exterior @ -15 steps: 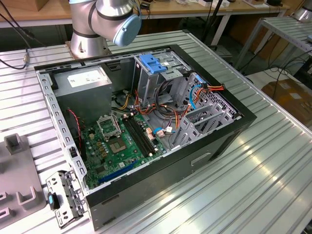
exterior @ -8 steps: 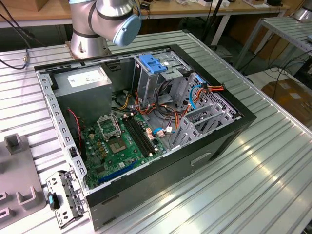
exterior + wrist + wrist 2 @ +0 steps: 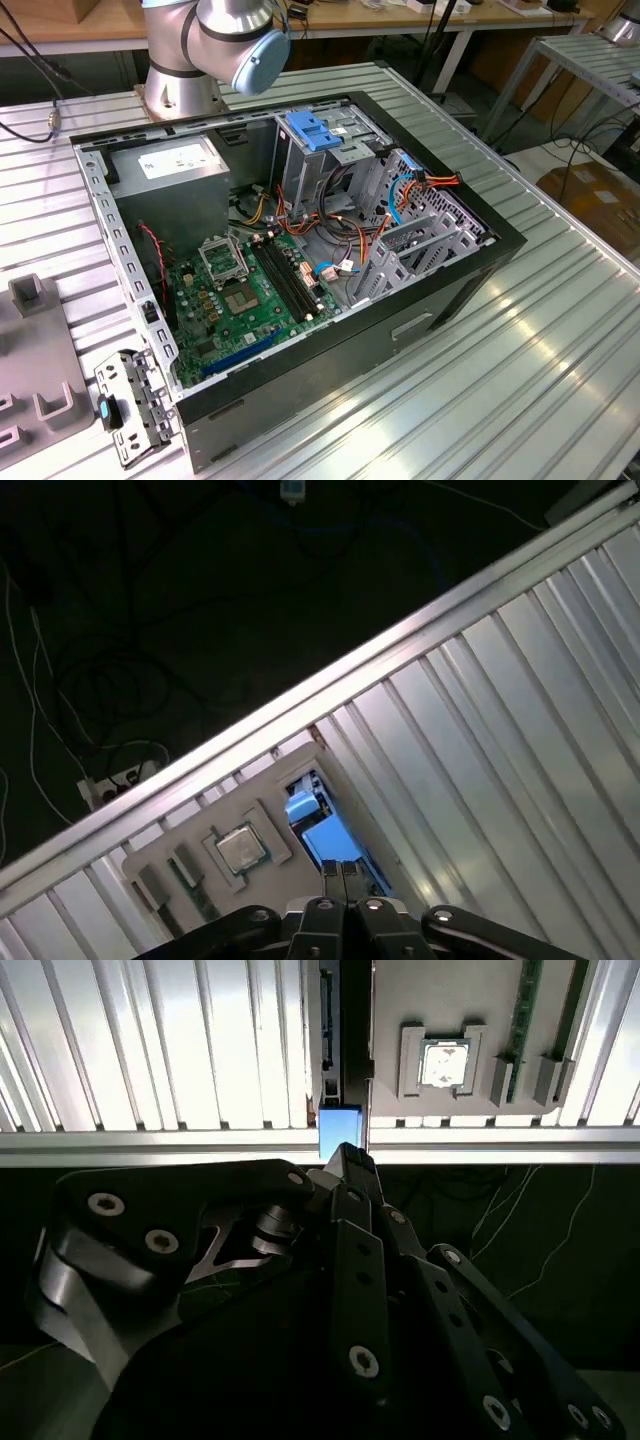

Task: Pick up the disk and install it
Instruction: 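Pick up the disk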

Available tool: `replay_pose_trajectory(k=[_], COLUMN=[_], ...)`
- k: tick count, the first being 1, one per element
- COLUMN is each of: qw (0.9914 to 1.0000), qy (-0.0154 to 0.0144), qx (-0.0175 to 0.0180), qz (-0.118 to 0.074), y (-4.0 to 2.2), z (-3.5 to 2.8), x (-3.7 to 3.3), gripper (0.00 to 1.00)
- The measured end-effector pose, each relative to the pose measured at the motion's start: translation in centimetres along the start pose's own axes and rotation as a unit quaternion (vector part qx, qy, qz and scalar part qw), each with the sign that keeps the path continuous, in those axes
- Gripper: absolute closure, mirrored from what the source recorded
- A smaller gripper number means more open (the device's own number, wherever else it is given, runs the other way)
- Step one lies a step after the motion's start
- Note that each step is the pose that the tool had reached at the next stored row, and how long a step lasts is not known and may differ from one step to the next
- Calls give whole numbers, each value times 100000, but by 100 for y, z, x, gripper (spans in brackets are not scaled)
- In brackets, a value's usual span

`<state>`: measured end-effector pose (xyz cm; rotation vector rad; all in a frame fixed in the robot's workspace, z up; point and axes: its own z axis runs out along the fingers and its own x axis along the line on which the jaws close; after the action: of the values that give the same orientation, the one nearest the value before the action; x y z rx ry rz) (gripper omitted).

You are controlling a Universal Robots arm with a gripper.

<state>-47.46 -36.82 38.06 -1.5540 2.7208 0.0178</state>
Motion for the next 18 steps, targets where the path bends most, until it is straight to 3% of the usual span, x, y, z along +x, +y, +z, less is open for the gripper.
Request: replay_pose_trajectory(k=[2,5,8,10,12,14,17,18], qw=[99977,99862,99646,99450,99195,98829,98395,98186], qy=[16,39,65,85,108,137,196,208], qx=[-25,-60,-96,-120,-143,-165,-175,-181], qz=[-2122,-5252,-8406,-10470,-12662,-15255,-17841,-18961], y=[0,0,0,0,0,0,-1,-1], z=[2,5,8,10,11,14,14,14], x=[0,0,0,0,0,0,1,0], gripper=[89,89,89,89,89,89,89,89])
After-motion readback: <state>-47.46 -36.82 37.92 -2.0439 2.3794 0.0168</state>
